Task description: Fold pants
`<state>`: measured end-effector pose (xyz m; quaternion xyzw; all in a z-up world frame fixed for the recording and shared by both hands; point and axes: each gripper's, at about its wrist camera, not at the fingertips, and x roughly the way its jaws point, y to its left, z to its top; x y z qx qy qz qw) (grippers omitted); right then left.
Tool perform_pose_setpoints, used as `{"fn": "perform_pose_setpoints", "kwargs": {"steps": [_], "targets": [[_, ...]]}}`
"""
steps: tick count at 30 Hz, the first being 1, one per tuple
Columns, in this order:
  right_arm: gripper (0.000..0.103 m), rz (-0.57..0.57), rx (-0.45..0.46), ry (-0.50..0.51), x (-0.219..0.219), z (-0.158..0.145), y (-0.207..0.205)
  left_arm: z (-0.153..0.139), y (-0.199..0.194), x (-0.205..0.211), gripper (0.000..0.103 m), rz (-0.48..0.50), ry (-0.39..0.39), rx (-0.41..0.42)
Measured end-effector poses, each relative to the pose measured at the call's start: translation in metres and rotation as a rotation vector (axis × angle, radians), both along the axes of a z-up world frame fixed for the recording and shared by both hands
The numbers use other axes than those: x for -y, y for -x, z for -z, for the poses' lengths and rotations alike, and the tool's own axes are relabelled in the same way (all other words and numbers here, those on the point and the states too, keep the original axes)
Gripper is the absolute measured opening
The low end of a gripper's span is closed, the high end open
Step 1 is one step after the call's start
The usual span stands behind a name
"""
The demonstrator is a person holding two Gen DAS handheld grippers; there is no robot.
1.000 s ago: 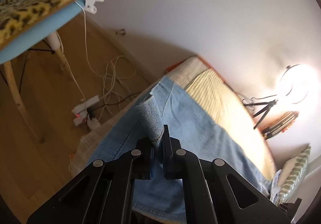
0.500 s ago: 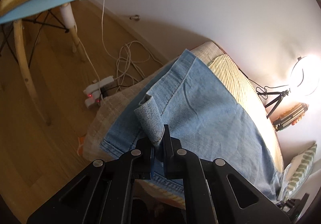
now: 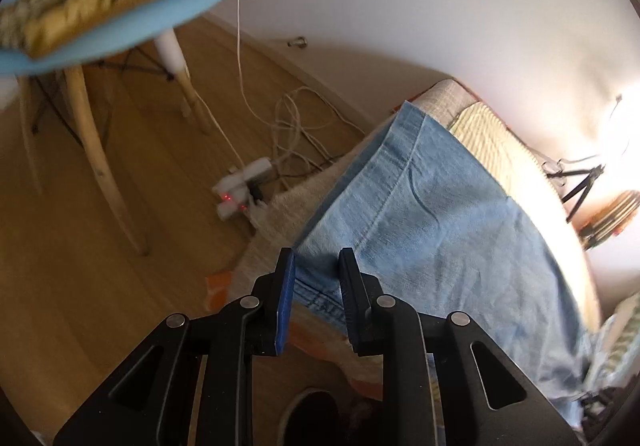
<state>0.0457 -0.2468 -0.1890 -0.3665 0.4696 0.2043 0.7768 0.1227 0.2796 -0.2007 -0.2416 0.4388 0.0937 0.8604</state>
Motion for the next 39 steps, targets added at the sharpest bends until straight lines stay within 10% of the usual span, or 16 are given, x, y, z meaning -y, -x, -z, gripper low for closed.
{"fn": "perform_pose_setpoints", "kwargs": {"steps": [14, 20, 32, 35, 39], "targets": [[0.009, 0.204, 0.049, -0.223, 0.018, -0.018, 0.002, -0.098, -0.038, 0.066, 0.025, 0.27, 0.043, 0.122], [0.041, 0.305, 0.1, -0.349, 0.032, -0.036, 0.02, -0.148, -0.07, 0.151, 0.035, 0.507, 0.02, 0.169], [0.055, 0.684, 0.205, -0.56, 0.117, -0.068, 0.057, -0.188, -0.113, 0.356, 0.036, 0.94, 0.004, 0.142], [0.055, 0.83, 0.215, -0.587, 0.151, -0.064, 0.063, -0.183, -0.114, 0.408, 0.061, 1.031, 0.021, 0.135], [0.055, 0.997, 0.256, -0.609, 0.192, -0.054, 0.081, -0.165, -0.118, 0.476, 0.061, 1.127, 0.073, 0.106]]}}
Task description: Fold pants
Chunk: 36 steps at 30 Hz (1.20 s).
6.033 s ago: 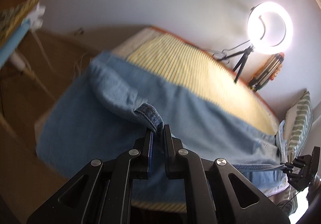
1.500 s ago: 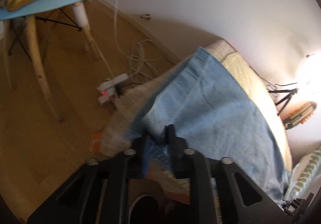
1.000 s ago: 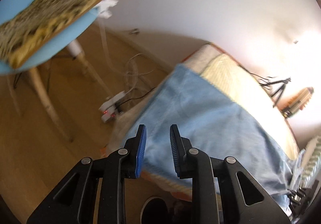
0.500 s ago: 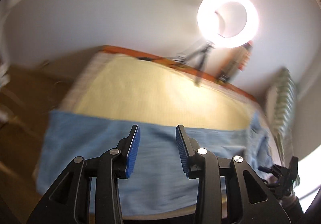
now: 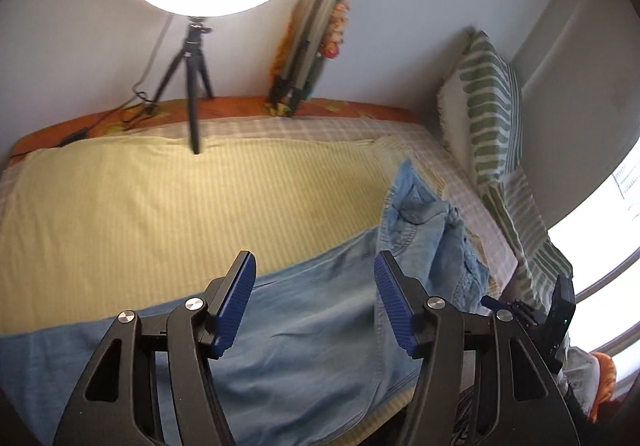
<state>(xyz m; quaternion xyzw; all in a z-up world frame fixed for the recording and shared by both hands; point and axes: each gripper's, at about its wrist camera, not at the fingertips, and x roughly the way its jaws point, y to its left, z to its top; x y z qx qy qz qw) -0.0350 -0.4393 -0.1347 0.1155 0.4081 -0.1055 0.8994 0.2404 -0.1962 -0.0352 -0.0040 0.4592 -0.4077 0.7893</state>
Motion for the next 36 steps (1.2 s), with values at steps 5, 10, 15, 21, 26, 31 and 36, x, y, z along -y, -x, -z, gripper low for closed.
{"fn": "perform_pose_setpoints", "kwargs": {"steps": [5, 10, 15, 21, 26, 31, 36], "targets": [[0.055, 0.16, -0.034, 0.012, 0.043, 0.014, 0.017, 0.028, 0.0, 0.074, 0.061, 0.1, 0.001, -0.05], [0.055, 0.276, -0.037, 0.002, 0.089, 0.027, 0.035, 0.069, -0.01, 0.136, 0.061, 0.131, 0.001, -0.131], [0.055, 0.355, -0.043, -0.047, 0.134, 0.041, 0.052, 0.105, -0.017, 0.188, 0.061, 0.135, -0.051, -0.147], [0.055, 0.451, -0.022, -0.132, 0.168, 0.049, 0.073, 0.133, -0.028, 0.217, 0.061, 0.096, -0.071, -0.21], [0.055, 0.46, -0.046, -0.184, 0.178, 0.06, 0.077, 0.141, -0.025, 0.234, 0.052, 0.094, -0.108, -0.18], [0.055, 0.454, -0.034, -0.181, 0.178, 0.057, 0.076, 0.125, -0.009, 0.245, 0.007, 0.136, -0.093, -0.084], [0.055, 0.464, -0.032, -0.193, 0.183, 0.058, 0.076, 0.084, 0.015, 0.241, 0.006, 0.203, -0.027, 0.001]]}}
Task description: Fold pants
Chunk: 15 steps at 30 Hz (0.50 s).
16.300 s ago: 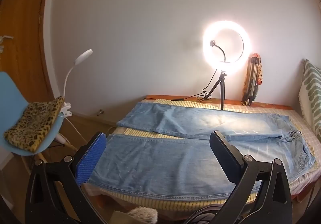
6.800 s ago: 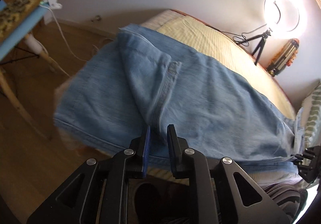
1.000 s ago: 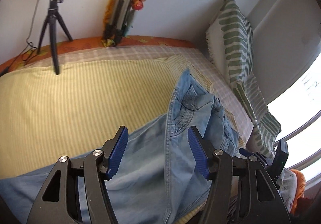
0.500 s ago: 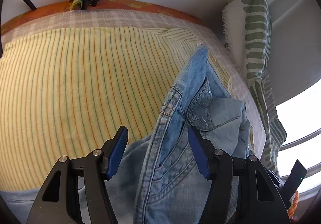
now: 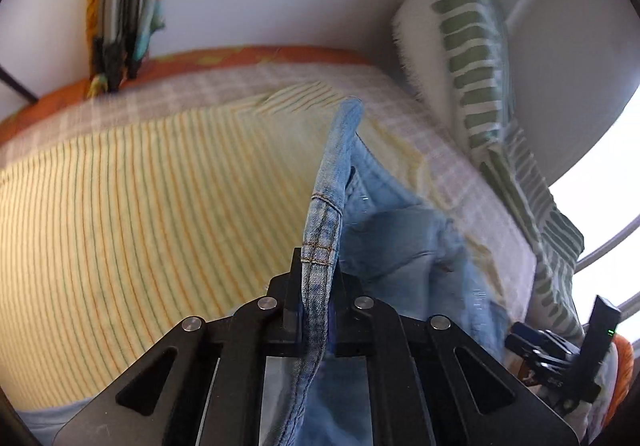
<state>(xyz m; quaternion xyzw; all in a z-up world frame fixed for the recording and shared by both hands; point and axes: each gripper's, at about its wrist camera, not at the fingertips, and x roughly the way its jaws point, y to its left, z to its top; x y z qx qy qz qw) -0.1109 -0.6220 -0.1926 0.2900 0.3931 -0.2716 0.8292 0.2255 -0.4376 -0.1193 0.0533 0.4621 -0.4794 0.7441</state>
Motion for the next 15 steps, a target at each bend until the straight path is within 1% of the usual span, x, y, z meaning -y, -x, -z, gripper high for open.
{"fn": "perform_pose_setpoints", "kwargs": {"steps": [2, 4, 7, 10, 12, 15], "targets": [[0.055, 0.007, -0.002, -0.005, 0.002, 0.001, 0.002, -0.018, 0.015, -0.001, 0.006, 0.04, 0.036, 0.019], [0.055, 0.024, 0.008, -0.007, 0.005, -0.001, 0.005, -0.033, 0.039, 0.0, 0.006, 0.103, 0.06, 0.045], [0.055, 0.052, 0.071, -0.043, 0.011, -0.007, 0.014, -0.044, 0.08, 0.003, 0.006, 0.204, 0.069, 0.066], [0.055, 0.065, 0.235, -0.164, 0.023, -0.015, 0.029, -0.039, 0.117, 0.011, 0.006, 0.286, 0.077, 0.044], [0.057, 0.073, 0.316, -0.222, 0.03, -0.02, 0.036, -0.026, 0.139, 0.019, 0.006, 0.329, 0.069, 0.031], [0.057, 0.038, 0.383, -0.274, 0.037, -0.027, 0.038, -0.004, 0.16, 0.03, 0.006, 0.367, 0.05, 0.002]]}}
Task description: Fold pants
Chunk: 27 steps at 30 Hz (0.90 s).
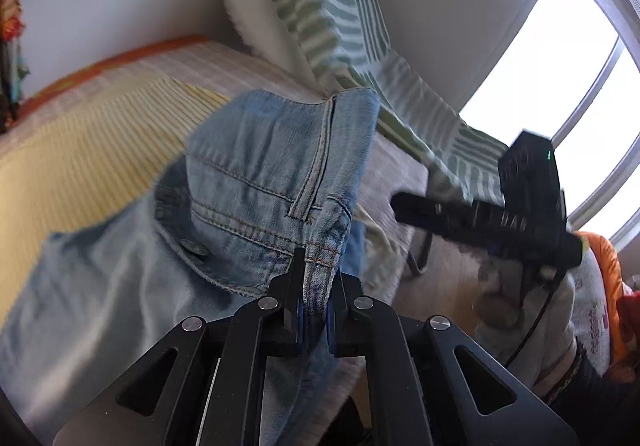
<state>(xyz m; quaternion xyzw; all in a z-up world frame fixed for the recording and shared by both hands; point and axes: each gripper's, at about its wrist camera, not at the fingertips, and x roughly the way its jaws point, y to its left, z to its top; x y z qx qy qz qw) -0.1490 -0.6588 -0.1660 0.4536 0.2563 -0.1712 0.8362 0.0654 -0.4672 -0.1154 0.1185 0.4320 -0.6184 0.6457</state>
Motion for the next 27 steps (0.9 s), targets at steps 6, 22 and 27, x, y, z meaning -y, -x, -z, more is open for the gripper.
{"fn": "perform_pose_setpoints", "kwargs": {"steps": [6, 22, 27], "targets": [[0.057, -0.065, 0.028, -0.002, 0.012, -0.01, -0.021, 0.01, 0.001, 0.005, 0.006, -0.017, 0.009, -0.023], [0.07, -0.179, 0.141, -0.172, 0.051, -0.013, -0.052, 0.008, 0.009, -0.015, 0.006, 0.007, 0.055, -0.06], [0.07, -0.29, 0.03, -0.23, 0.057, 0.012, -0.078, 0.031, 0.021, -0.003, 0.006, 0.025, 0.018, -0.063]]}}
